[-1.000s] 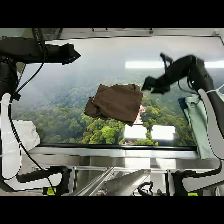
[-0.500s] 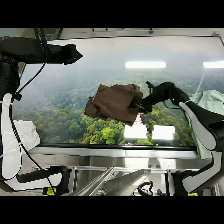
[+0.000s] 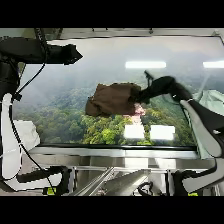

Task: Fold the shirts.

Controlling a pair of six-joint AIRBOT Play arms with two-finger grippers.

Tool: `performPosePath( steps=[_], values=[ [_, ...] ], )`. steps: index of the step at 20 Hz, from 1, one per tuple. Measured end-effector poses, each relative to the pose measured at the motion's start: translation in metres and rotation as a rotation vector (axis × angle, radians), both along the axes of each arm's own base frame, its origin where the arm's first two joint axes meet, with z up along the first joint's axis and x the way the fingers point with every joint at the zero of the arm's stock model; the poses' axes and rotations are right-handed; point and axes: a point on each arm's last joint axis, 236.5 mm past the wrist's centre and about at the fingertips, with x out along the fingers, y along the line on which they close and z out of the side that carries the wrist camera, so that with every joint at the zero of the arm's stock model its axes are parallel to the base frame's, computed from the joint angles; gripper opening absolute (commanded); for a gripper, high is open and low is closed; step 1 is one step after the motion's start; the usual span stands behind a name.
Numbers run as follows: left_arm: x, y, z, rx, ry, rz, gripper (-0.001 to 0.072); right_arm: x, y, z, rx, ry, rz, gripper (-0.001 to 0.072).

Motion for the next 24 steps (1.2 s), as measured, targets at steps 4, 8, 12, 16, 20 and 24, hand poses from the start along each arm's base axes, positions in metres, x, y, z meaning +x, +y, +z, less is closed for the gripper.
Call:
performPosePath(
  steps=[4,8,12,16,20,24],
  values=[
    [-0.003,0.0,-0.003,0.004,0.014,-0.008,0.0011,0.045,-0.08,0.116,0.033,-0.246,-0.167,0.0023],
    [-0.005,-0.001,-0.004,0.006,0.021,-0.013,0.0011,0.062,-0.207,0.192,0.001,-0.406,-0.419,0.0022],
    [-0.007,-0.001,-0.006,0.01,0.032,-0.019,0.0012,0.038,-0.327,0.211,-0.052,-0.403,-0.626,0.0022],
    [-0.008,-0.002,-0.006,0.008,0.033,-0.021,0.0012,0.0,-0.394,0.205,-0.085,-0.343,-0.714,0.0023],
    [-0.01,-0.008,-0.006,0.007,0.035,-0.033,0.0012,-0.044,-0.401,0.183,-0.141,-0.197,-0.671,0.0022],
    [-0.014,-0.021,-0.005,0.007,0.031,-0.06,0.0011,-0.11,-0.413,0.164,-0.325,0.02,-0.728,0.0022]
  ],
)
